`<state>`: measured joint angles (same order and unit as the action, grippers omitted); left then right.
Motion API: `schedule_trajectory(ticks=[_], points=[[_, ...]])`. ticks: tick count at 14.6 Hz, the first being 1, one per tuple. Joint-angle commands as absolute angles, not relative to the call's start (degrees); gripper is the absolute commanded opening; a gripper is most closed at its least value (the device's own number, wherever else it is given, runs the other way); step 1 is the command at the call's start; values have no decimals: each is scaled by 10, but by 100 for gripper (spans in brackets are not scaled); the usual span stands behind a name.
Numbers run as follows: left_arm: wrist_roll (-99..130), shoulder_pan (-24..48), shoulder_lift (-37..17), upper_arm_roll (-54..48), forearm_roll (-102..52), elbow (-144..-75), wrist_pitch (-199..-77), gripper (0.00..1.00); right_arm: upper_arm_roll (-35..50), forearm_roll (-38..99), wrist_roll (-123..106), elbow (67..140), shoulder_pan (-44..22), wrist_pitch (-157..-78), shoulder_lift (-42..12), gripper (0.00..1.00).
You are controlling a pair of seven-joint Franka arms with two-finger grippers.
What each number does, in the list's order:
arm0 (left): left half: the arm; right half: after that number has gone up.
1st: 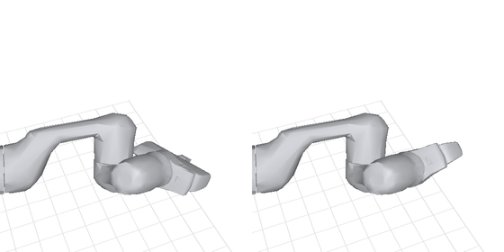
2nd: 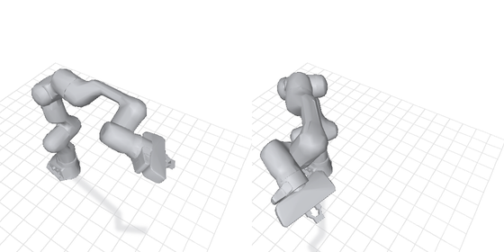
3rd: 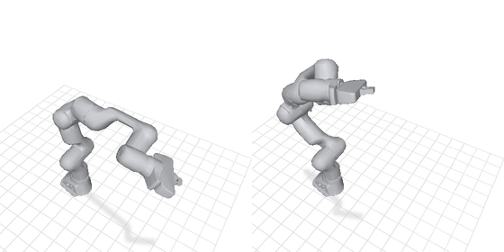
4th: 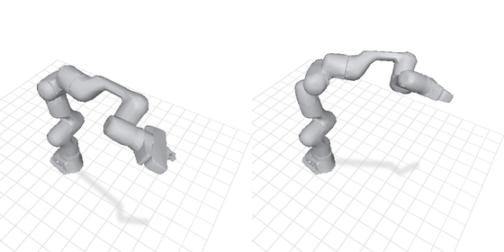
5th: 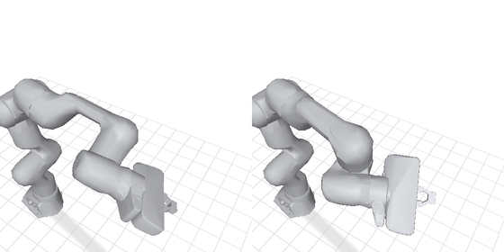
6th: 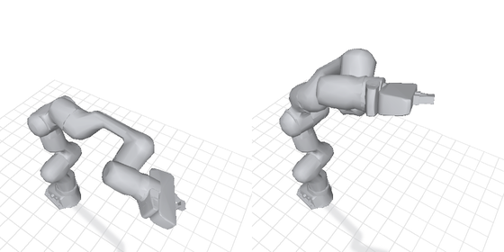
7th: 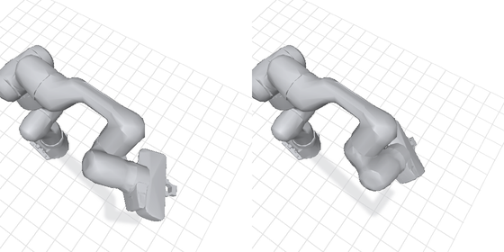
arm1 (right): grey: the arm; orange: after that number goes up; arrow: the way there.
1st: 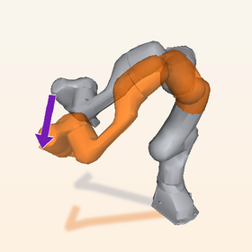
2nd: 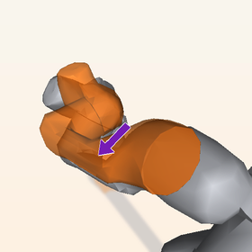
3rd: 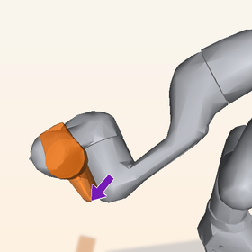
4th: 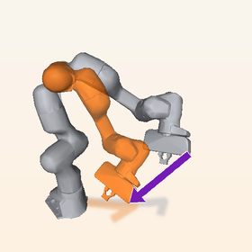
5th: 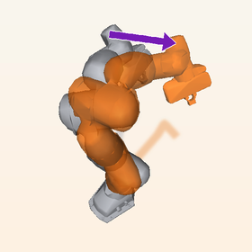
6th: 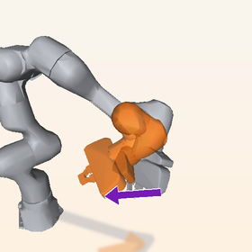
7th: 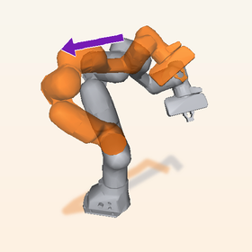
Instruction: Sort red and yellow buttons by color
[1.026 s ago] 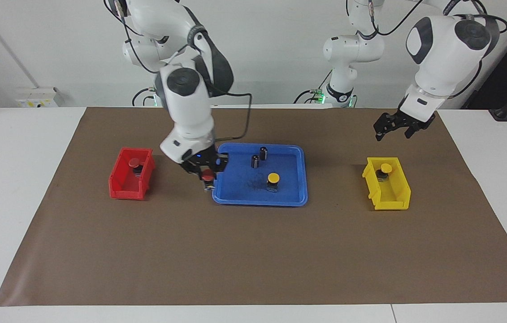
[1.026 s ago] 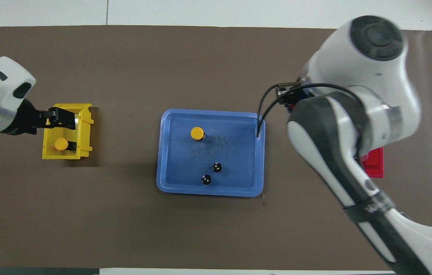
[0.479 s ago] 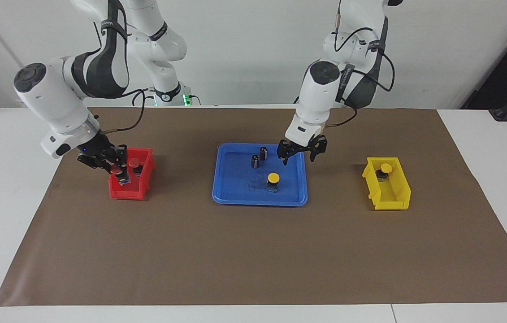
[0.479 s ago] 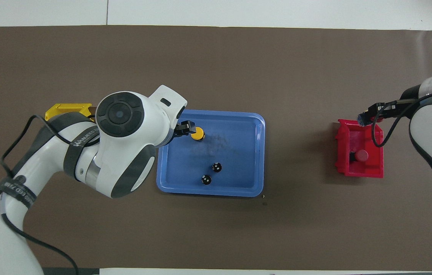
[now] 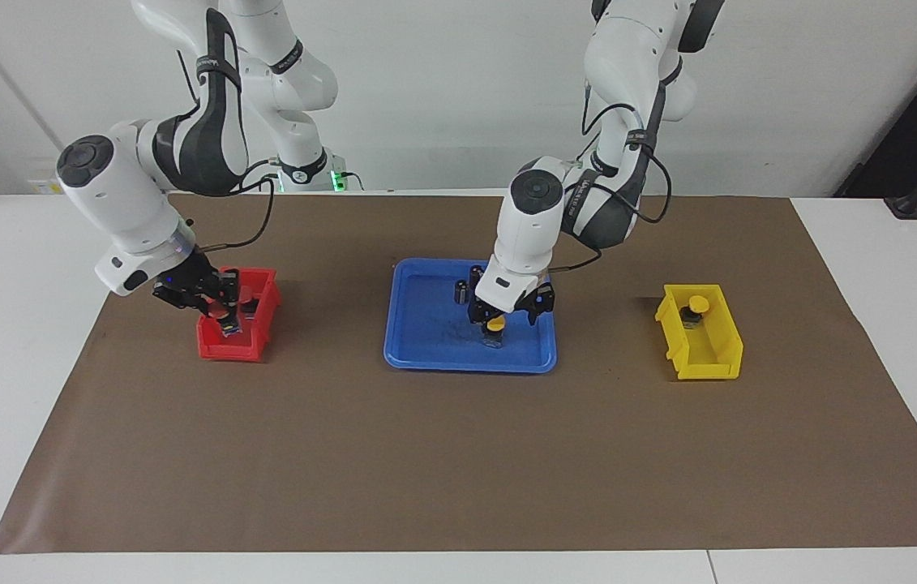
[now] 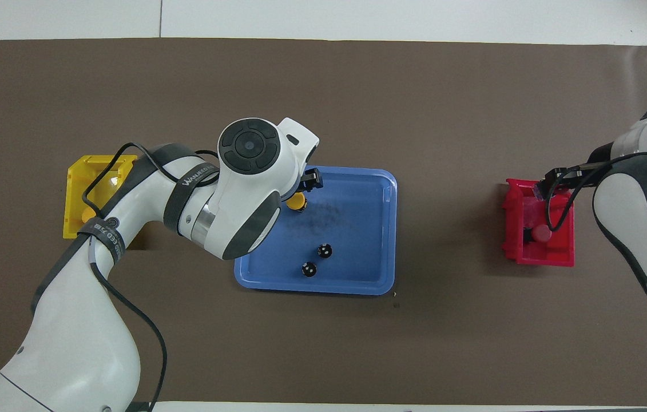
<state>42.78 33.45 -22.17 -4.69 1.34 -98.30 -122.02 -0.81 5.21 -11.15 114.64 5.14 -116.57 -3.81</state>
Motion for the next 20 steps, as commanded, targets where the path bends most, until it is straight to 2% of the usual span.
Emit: schedule_trajectory(ticks=[1, 7, 8, 9, 10, 11, 14, 17, 18, 20], points=[[449, 349, -226, -37, 30, -972, -1211, 99, -3, 46, -117, 1193, 67, -1200, -21, 15], [455, 358, -223, -38, 30, -979, -1203, 95, -2, 47, -117, 1247, 64, -1252, -16, 15], [462, 361, -222, -38, 29, -983, -1203, 84, -2, 47, -117, 1248, 62, -1255, -16, 15], [482, 362, -222, -38, 27, -982, -1202, 50, -2, 47, -117, 1252, 61, -1258, -16, 15], [502, 361, -223, -38, 26, -983, -1208, 5, -1, 47, -113, 1253, 60, -1266, -16, 15], [508, 361, -222, -38, 25, -987, -1210, 2, -1, 47, -113, 1264, 59, -1284, -21, 15], [525, 362, -221, -38, 23, -974, -1184, 2, -1, 47, -116, 1266, 59, -1287, -35, 16], [538, 353, -222, -36, 23, -886, -1075, 2, -2, 47, -118, 1268, 56, -1294, -35, 17], [537, 348, -215, -31, 24, -877, -1054, 2, -2, 47, -123, 1268, 57, -1295, -35, 22], [522, 296, -178, -28, 24, -879, -1022, 2, -2, 47, -139, 1268, 57, -1302, -35, 44]])
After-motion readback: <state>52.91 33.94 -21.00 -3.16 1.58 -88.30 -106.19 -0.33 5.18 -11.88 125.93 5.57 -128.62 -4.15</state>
